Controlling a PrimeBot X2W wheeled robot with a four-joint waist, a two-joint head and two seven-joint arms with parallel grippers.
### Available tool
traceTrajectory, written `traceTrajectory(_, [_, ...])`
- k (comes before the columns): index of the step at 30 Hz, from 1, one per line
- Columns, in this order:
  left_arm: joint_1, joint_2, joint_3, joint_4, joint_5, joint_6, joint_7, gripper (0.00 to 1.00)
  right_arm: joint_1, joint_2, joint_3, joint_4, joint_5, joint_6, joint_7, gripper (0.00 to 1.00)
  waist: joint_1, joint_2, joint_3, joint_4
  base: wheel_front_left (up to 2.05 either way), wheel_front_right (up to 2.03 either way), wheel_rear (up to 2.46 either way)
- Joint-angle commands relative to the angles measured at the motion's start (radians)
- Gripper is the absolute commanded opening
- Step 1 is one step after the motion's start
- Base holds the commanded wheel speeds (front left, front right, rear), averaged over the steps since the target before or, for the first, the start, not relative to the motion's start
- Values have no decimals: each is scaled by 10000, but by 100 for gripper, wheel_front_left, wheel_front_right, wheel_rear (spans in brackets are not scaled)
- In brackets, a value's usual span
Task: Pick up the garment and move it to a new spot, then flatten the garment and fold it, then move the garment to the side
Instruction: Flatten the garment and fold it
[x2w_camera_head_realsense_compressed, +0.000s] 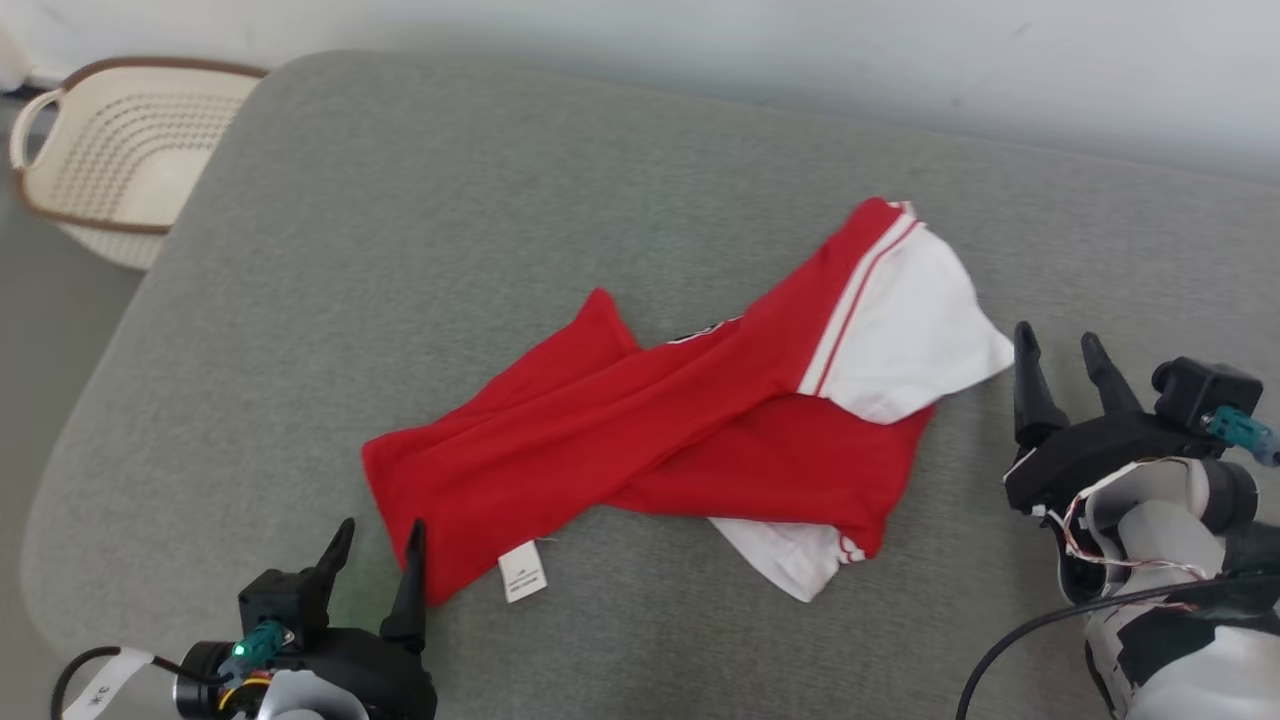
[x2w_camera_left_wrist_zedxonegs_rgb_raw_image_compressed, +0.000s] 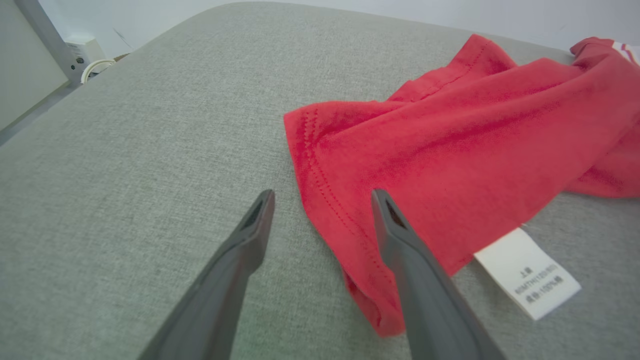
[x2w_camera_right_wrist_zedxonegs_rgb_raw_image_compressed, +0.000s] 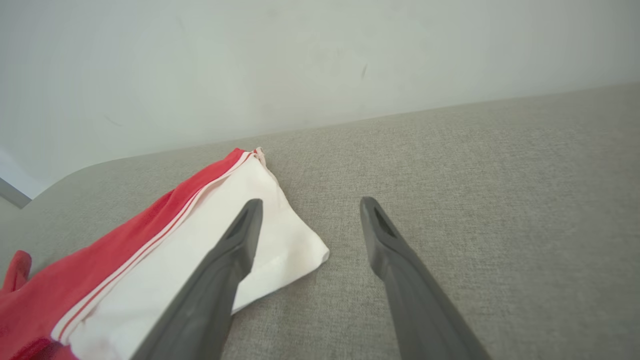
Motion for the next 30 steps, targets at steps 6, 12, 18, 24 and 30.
traceTrajectory(6, [300,-25,-716,-739,-582,111,-13,100,-841,-362,56,827,-176,-1,0,100,-1,-1,747,1461,0,0,0])
traceTrajectory(12, [303,-31,-1303,-1176,-998,350,-13,100,-1974,-730,393,2078,-332,-1,0,100,-1,-1,1004,1917,0,0,0])
traceTrajectory(18, [130,-23,-1812,-1276,-1487,467,-13,100,-2964,-1004,566,3300,-541,-1,0,100,-1,-1,1271,2216,0,0,0])
traceTrajectory(24, [10,-24,-2143,-1407,-1768,641,-13,100,-3559,-1111,565,4510,-509,-1,343,100,-1,-1,1503,2459,0,0,0])
traceTrajectory(30, [197,-27,-2039,-1501,-1662,745,-13,100,-3337,-809,613,4887,-200,1,467,0,-1,-1,1485,2369,0,0,0])
